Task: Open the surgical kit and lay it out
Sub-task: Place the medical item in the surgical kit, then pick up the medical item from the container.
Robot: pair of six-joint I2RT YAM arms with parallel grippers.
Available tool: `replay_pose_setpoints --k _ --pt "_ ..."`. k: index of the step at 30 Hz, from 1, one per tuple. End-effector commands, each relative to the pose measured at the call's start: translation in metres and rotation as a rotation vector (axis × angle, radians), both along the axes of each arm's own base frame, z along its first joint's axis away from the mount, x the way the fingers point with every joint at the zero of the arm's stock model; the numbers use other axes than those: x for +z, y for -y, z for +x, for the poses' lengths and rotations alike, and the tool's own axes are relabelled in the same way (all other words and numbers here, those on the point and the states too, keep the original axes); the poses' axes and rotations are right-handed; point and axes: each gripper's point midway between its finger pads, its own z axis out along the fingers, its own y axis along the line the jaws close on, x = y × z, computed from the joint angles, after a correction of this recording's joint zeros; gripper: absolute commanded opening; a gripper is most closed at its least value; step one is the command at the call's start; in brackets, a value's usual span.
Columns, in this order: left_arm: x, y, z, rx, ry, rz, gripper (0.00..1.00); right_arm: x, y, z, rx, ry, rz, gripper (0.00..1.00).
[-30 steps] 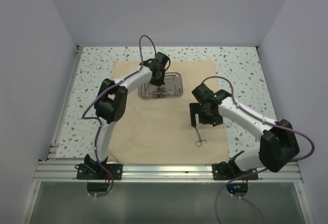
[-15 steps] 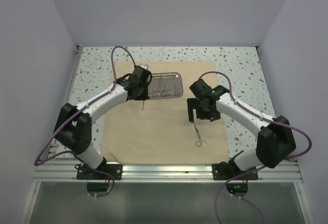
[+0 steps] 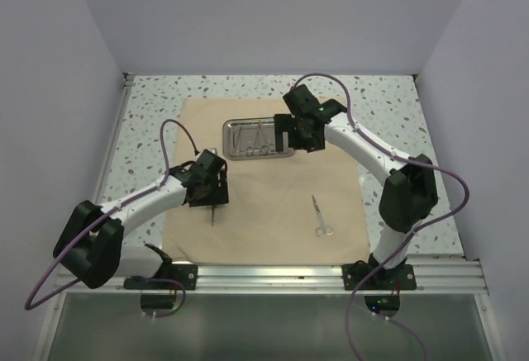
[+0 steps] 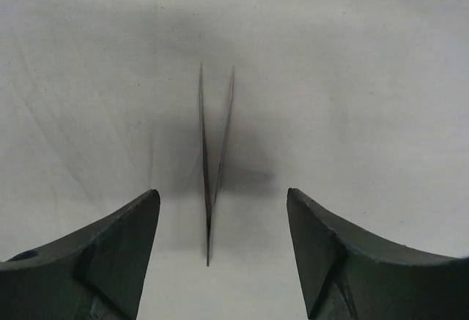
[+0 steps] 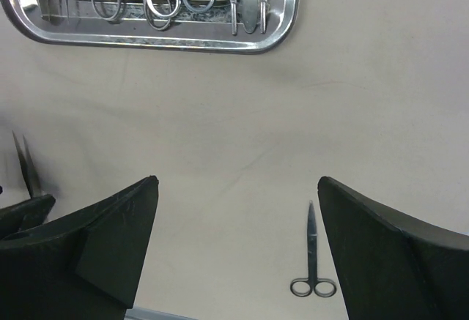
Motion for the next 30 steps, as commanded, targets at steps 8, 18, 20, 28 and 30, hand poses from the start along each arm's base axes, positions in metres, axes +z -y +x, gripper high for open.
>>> replay_pose_setpoints --k 8,18,20,28,30 --pt "0.082 0.024 0.063 0.008 0.208 -0.031 0.76 -0.017 -0.028 0.053 -0.004 0.018 0.039 0.84" --pt "0.099 0.053 0.169 -0.008 0.275 -0.002 0.64 -0.04 -0.033 0.078 -0.021 -0.045 0.018 0.63" --pt "0.092 0.05 0.186 -0.005 0.268 0.022 0.61 -0.041 -0.03 0.071 -0.027 -0.053 0.019 0.66" --pt "0.05 0.049 0.242 0.004 0.218 0.071 0.5 0.0 0.007 0.024 -0.048 0.01 0.015 0.79" --pt "0.042 0.048 0.25 0.004 0.212 0.083 0.49 0.012 0.023 0.007 -0.057 0.035 0.0 0.8"
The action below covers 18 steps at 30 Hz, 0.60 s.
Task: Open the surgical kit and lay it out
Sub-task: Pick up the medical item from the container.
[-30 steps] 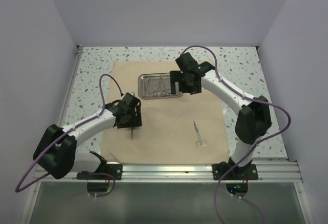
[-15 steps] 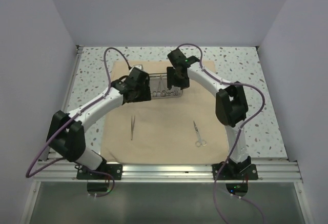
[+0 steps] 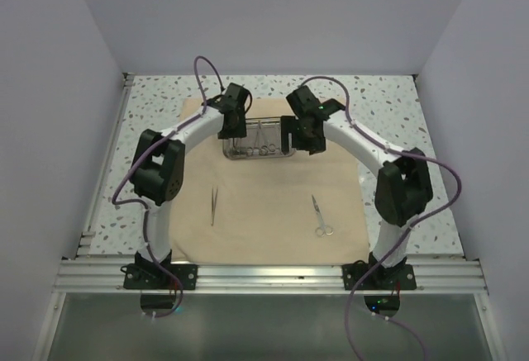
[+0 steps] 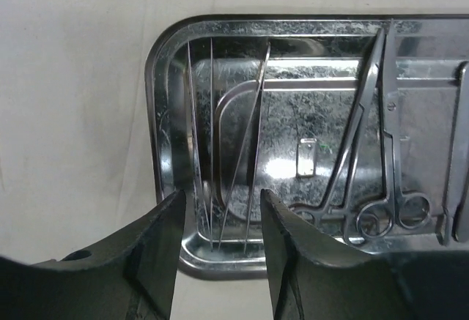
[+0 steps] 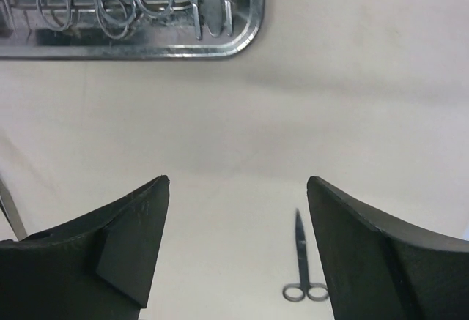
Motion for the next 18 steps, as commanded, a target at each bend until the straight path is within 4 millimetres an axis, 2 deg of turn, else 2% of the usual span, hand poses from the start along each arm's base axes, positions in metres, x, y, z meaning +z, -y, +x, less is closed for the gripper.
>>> replay_pose_setpoints --k 1,5,8,9,14,18 --pt "0.009 -0.007 0.027 0.001 0.049 0.022 0.49 0.048 0.023 -0.018 -0.021 0.109 0.013 0.8" --pt "0.0 -0.012 0.038 0.008 0.038 0.029 0.48 0.061 0.049 -0.05 -0.031 0.13 -0.008 0.8" --pt "-0.009 -0.014 0.043 0.008 0.024 0.044 0.47 0.061 0.062 -0.065 -0.042 0.127 -0.029 0.8" --pt "-0.013 -0.013 0.045 0.007 0.022 0.047 0.46 0.067 0.066 -0.07 -0.042 0.14 -0.028 0.81" --pt "-0.023 -0.016 0.047 0.028 0.016 0.043 0.43 0.067 0.08 -0.083 -0.057 0.133 -0.047 0.81" --pt "-0.031 -0.015 0.049 0.028 0.005 0.041 0.4 0.067 0.085 -0.085 -0.064 0.126 -0.059 0.8"
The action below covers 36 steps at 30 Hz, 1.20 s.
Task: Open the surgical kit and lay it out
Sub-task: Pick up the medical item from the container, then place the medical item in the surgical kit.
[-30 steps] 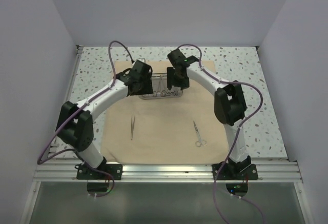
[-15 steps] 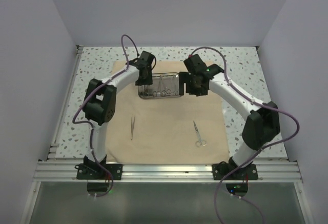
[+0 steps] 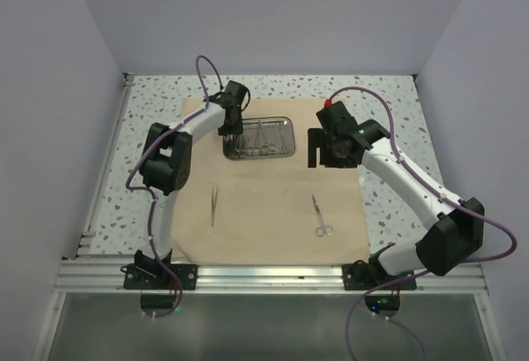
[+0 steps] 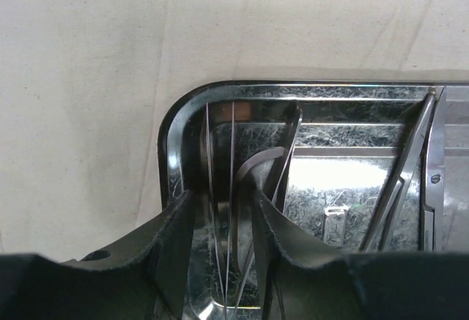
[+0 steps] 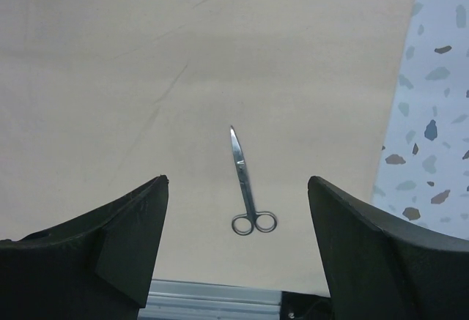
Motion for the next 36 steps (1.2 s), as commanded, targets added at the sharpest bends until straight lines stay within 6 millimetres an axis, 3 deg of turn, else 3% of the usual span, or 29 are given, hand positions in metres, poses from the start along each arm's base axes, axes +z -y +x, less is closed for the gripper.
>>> replay_pose_setpoints --k 1,8,11,12,16,17,20,21,22,23,24,25,26,27,28,29,31,32,33,34,36 --pt "0.001 -0.001 0.015 0.01 0.028 -0.001 0.4 0.007 0.011 -0.003 -0.019 0.018 -0.022 0.8" --pt "-0.025 -0.001 0.004 0.003 -0.037 -0.008 0.16 0.01 0.013 -0.002 -0.023 0.022 -0.024 0.8" --pt "-0.024 0.004 0.002 0.005 -0.049 -0.053 0.0 0.009 0.014 -0.001 -0.023 0.02 -0.026 0.8" --pt "-0.019 0.004 0.003 0.005 -0.04 -0.057 0.0 0.008 0.013 -0.001 -0.018 0.017 -0.024 0.8" --pt "0.032 0.01 0.011 -0.014 0.04 -0.096 0.0 0.011 0.002 0.006 -0.002 0.026 0.014 0.79" --pt "0.06 0.012 0.015 -0.02 0.089 -0.116 0.0 0.012 -0.002 0.011 0.001 0.037 0.027 0.79" --pt "0.105 0.009 0.005 -0.026 0.141 -0.138 0.0 0.017 -0.019 0.028 0.02 0.053 0.069 0.78" --pt "0.111 0.007 -0.001 -0.024 0.142 -0.142 0.0 0.01 -0.025 0.034 0.025 0.035 0.07 0.78" --pt "0.131 0.005 -0.009 -0.022 0.175 -0.163 0.0 0.018 -0.034 0.042 0.033 0.051 0.101 0.78" --pt "0.12 0.003 -0.025 -0.022 0.141 -0.153 0.0 0.02 -0.041 0.051 0.039 0.064 0.118 0.77" --pt "0.119 0.001 -0.034 -0.019 0.135 -0.158 0.0 0.009 -0.048 0.061 0.037 0.041 0.115 0.77" --pt "0.133 0.0 -0.046 -0.018 0.165 -0.179 0.0 0.018 -0.057 0.072 0.046 0.063 0.145 0.77" --pt "0.109 -0.004 -0.07 -0.021 0.105 -0.164 0.0 0.016 -0.066 0.082 0.052 0.067 0.157 0.77" --pt "0.106 -0.002 -0.081 -0.014 0.104 -0.18 0.0 0.014 -0.076 0.098 0.054 0.068 0.165 0.77" --pt "0.114 -0.002 -0.095 -0.021 0.122 -0.199 0.0 0.009 -0.084 0.107 0.06 0.06 0.168 0.77" --pt "0.089 -0.001 -0.122 -0.035 0.059 -0.181 0.0 0.008 -0.088 0.116 0.063 0.061 0.165 0.76" --pt "0.086 0.004 -0.149 -0.034 0.057 -0.207 0.0 -0.001 -0.105 0.145 0.072 0.065 0.164 0.76" --pt "0.065 0.007 -0.175 -0.055 0.003 -0.189 0.0 -0.003 -0.11 0.152 0.079 0.061 0.164 0.75" --pt "0.06 0.01 -0.187 -0.042 -0.012 -0.203 0.0 0.009 -0.12 0.17 0.085 0.101 0.182 0.75" --pt "0.049 0.007 -0.206 -0.043 -0.042 -0.201 0.0 -0.016 -0.125 0.178 0.088 0.06 0.161 0.75" --pt "0.041 0.012 -0.226 -0.044 -0.072 -0.23 0.0 -0.028 -0.135 0.193 0.092 0.059 0.162 0.74"
